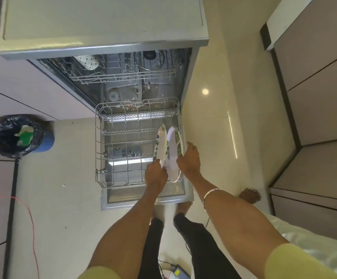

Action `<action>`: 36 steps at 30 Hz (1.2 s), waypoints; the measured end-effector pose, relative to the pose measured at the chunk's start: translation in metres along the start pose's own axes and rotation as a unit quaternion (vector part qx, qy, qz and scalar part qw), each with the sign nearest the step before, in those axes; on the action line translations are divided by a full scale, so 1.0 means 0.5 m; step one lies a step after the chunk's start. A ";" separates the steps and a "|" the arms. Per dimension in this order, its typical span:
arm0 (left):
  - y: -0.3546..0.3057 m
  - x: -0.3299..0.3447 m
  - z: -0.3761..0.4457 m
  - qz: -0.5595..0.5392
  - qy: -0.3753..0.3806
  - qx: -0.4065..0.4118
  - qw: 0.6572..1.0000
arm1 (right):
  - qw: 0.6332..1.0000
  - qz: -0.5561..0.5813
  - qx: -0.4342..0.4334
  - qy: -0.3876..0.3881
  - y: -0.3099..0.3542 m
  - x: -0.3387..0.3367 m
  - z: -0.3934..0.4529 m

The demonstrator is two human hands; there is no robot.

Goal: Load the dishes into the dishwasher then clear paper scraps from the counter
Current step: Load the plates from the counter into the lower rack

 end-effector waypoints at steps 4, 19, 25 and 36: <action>-0.043 -0.129 -0.048 0.040 -0.059 0.053 0.996 | 0.992 -0.072 -0.070 0.080 0.091 -0.012 -0.054; 0.048 -0.341 -0.195 0.027 0.043 0.004 0.999 | 0.915 -0.311 -0.153 0.208 0.240 0.051 -0.252; 0.145 -0.401 -0.237 0.021 0.030 -0.029 0.999 | 0.880 -0.359 -0.192 0.246 0.328 0.114 -0.321; 0.410 -0.551 -0.268 0.026 -0.046 -0.063 0.997 | 0.857 -0.390 -0.244 0.231 0.485 0.322 -0.498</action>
Point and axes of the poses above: each hand's wrist, its own z-axis towards the middle knuckle, its own x-axis out of the palm, y = z × x, the point moved 9 cm from there along z, towards the middle knuckle, and after that the axes turned 13 degrees about z, right-handed, at the moved point
